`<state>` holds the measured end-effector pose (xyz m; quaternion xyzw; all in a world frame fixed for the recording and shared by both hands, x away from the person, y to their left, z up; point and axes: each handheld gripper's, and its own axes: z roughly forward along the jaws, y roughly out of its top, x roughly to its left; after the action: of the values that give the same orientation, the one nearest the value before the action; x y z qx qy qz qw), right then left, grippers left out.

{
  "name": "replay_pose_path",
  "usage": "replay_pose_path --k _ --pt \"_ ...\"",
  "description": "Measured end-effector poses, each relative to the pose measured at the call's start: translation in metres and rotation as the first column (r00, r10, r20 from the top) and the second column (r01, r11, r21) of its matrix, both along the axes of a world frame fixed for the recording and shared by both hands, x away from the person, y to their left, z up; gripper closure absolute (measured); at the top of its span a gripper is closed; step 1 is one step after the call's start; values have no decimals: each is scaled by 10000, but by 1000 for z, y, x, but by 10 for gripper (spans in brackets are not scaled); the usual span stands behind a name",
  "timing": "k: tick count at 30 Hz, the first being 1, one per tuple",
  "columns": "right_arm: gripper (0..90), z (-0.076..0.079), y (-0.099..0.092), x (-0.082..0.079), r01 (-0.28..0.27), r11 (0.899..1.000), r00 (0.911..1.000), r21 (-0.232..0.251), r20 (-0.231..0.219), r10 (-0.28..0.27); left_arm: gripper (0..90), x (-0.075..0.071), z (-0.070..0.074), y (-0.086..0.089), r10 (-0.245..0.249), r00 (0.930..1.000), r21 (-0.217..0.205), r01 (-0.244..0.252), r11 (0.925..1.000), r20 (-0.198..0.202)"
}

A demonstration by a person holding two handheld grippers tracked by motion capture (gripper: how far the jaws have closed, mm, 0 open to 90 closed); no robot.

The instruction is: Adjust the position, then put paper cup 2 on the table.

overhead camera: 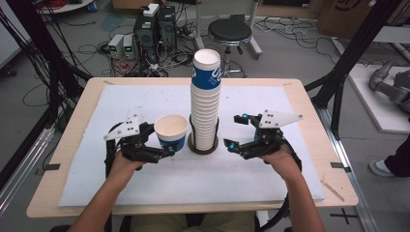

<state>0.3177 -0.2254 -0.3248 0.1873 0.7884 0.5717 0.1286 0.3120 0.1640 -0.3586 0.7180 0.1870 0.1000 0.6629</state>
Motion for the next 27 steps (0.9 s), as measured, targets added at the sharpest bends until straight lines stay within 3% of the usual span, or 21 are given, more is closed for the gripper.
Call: replay_pose_path --k 4,10,27 --pt "143 -5 -22 0 1078 9941 9942 150 -11 -1078 257 3 4 13 497 9987 -179 -496 9986 76" --pt "143 -10 -42 -2 1678 9858 9858 109 25 -1679 256 2 6 20 811 9964 -239 -805 9965 253" --pt "144 -10 -43 -3 1630 9866 9866 53 42 -1630 254 6 4 33 1308 9914 -459 -1304 9904 51"
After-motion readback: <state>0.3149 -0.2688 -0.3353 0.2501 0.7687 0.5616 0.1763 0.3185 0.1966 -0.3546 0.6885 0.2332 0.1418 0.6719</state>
